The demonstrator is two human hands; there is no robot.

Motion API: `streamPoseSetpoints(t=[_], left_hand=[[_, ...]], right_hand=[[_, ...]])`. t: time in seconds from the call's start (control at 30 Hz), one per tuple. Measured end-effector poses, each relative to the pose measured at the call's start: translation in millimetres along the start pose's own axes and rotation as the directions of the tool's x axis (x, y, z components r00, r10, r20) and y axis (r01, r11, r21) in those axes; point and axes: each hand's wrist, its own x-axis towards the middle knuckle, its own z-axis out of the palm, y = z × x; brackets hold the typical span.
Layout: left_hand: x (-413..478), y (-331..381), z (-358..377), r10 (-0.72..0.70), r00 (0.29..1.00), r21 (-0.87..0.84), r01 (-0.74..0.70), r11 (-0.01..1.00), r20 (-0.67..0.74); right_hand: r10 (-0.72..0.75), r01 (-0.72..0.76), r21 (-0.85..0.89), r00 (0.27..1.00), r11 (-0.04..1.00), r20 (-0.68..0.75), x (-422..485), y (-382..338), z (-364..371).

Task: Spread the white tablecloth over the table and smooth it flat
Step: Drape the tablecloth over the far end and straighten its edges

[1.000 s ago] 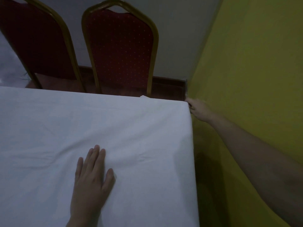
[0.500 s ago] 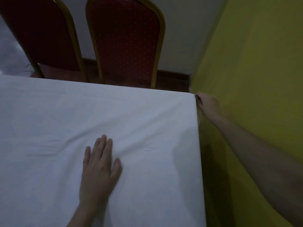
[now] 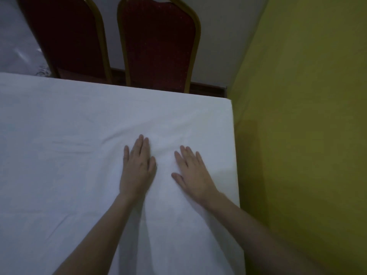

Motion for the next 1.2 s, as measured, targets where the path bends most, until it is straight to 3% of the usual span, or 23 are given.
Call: streamPoseSetpoints(t=[0.13,0.27,0.4,0.73,1.2], left_hand=[[-25,8,-12,0.006,0.998,-0.201,-0.018,0.979,-0.058],[-111,19,-7,0.162,0.986,-0.161,-0.153,0.975,0.043],[-195,25,-2,0.305,0.943,0.0,-0.308,0.952,0.132],[-219,26,-11,0.246,0.95,0.071,-0.264,0.962,0.192],[-227,32,-5,0.238,0.953,0.091,-0.258,0.962,0.186]], right_hand=[[0.093,-0.091,0.05,0.994,0.995,-0.057,-66,-20,24],[0.208,-0.206,0.04,0.975,0.978,-0.081,-128,-22,29],[0.319,-0.313,0.066,0.94,0.947,-0.121,-185,-28,32],[0.416,-0.415,0.039,0.896,0.909,-0.153,-252,-61,47],[0.372,-0.366,0.064,0.913,0.928,-0.166,-260,-51,46]])
